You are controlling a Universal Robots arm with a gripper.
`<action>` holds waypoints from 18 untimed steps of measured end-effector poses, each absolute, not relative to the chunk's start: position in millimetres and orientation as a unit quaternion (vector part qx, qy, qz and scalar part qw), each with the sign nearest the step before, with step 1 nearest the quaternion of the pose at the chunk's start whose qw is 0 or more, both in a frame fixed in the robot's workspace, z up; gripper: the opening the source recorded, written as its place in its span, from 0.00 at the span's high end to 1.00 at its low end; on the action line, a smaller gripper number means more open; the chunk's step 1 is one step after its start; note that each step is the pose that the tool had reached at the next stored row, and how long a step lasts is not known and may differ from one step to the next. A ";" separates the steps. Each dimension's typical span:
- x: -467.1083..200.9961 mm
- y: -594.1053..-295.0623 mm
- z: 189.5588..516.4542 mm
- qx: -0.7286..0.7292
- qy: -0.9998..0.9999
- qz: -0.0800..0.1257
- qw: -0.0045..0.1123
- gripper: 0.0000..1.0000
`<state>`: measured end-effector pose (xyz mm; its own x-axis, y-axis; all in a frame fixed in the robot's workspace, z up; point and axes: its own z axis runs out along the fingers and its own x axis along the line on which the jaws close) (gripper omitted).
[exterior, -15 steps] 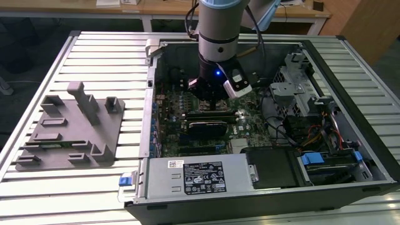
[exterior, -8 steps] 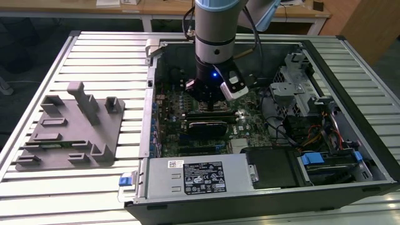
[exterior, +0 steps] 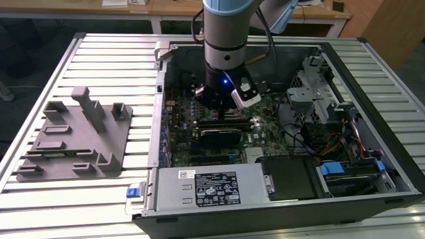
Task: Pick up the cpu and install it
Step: 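Install the second cpu locking lever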
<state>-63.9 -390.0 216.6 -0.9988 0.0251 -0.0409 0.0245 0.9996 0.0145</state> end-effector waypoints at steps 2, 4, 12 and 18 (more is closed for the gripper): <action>-66.0 -390.2 215.8 0.012 1.000 0.008 0.021 0.89; -68.9 -390.3 214.7 0.012 1.000 0.010 0.020 0.89; -77.1 -390.5 206.9 0.012 0.999 0.024 0.020 0.89; -83.5 -392.0 203.4 0.012 0.999 0.037 0.020 0.89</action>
<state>-83.5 -392.0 203.4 -0.9989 0.0251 -0.0394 0.0221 0.9970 0.0742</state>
